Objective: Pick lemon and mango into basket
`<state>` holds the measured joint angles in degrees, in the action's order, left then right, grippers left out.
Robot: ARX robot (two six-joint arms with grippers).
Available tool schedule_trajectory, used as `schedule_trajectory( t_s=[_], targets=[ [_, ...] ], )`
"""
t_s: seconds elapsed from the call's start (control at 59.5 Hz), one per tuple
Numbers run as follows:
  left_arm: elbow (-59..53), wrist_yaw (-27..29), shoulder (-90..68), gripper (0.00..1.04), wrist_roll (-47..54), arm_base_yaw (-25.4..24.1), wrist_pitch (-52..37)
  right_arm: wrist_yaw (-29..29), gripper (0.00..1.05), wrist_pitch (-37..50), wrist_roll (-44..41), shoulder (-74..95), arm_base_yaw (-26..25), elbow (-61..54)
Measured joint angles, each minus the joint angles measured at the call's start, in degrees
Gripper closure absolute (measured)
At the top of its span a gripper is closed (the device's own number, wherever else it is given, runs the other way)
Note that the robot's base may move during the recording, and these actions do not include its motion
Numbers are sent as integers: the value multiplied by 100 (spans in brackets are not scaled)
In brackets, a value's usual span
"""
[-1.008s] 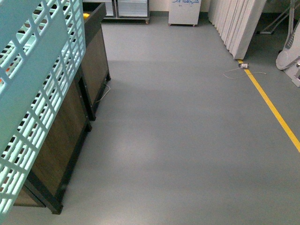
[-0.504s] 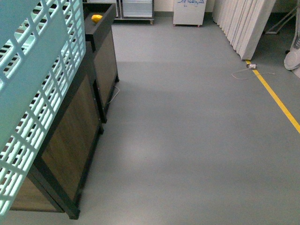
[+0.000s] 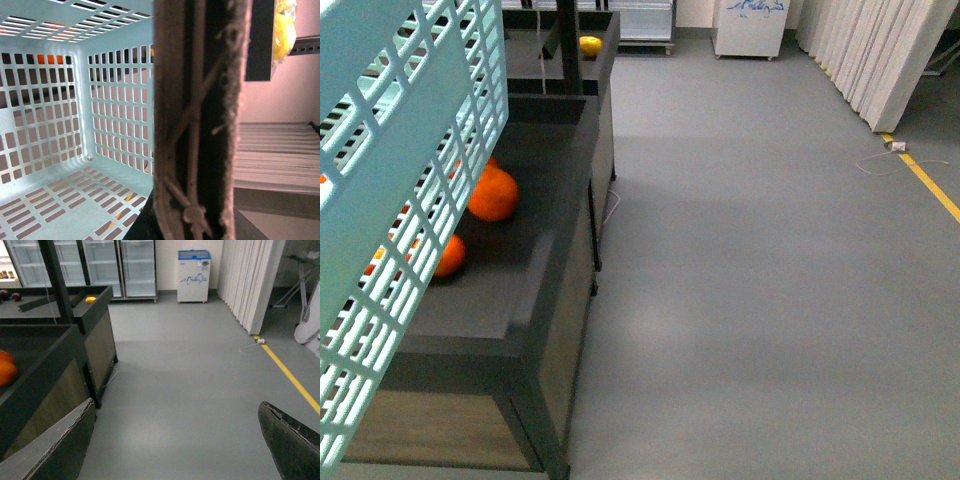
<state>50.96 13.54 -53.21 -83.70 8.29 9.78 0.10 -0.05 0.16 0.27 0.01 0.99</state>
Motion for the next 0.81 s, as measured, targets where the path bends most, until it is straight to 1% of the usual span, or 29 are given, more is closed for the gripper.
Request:
schedule_trajectory(
  t_s=[0.806],
  targets=[
    [0,7,-4,100,0,-7,9,-11,9,-2,0,-7,0,0]
  ],
)
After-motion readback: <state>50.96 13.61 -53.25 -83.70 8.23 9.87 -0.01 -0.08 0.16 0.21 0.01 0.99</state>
